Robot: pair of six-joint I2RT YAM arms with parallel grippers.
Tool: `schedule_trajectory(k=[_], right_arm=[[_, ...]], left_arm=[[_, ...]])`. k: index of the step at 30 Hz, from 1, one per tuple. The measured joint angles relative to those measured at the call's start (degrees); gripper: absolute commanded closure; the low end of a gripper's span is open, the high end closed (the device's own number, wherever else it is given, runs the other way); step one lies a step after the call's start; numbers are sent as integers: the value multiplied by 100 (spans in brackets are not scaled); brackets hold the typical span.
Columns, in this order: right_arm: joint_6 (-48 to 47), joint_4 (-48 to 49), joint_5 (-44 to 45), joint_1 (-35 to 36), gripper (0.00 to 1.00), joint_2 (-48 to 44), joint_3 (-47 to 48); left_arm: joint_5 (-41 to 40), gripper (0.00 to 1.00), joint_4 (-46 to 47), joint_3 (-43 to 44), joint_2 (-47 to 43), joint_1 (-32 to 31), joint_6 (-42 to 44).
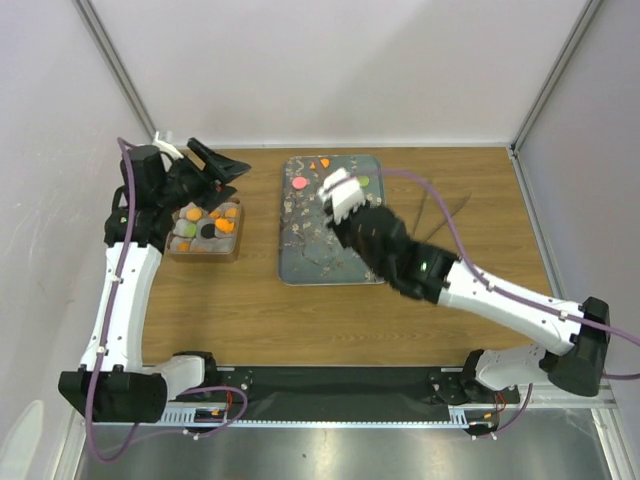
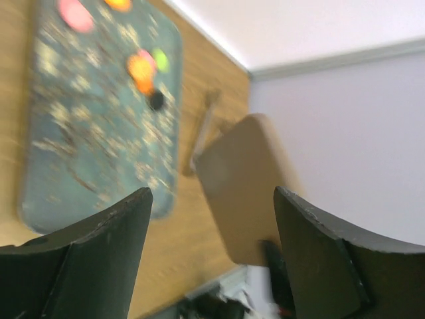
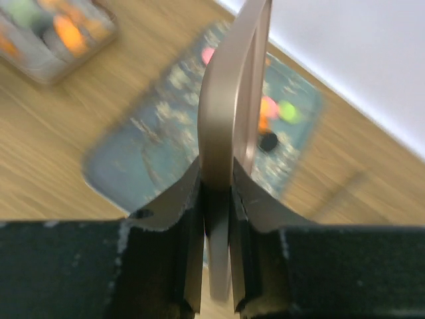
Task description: Pack the cookies
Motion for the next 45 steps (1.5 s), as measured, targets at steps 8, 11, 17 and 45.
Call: schedule_trajectory(k=[8,11,17,45], right_arm=[[2940,597,-3954,-2275,100,1362,1434],[4253,1478,-5158,-2623,100,2286,1790],[6675,3281,-6487,-2704,100,4376,2669],[9562,4719,-6393,-2361,100,8880,6968]], left_arm=[[-2024,11,85,-55,-76,577,1364],[-2817,11,173,-247,-155,743,1718],[-3797,12,461,-321,289,1198,2149],[-3445,40,2011,-365,2905,2173,1904]])
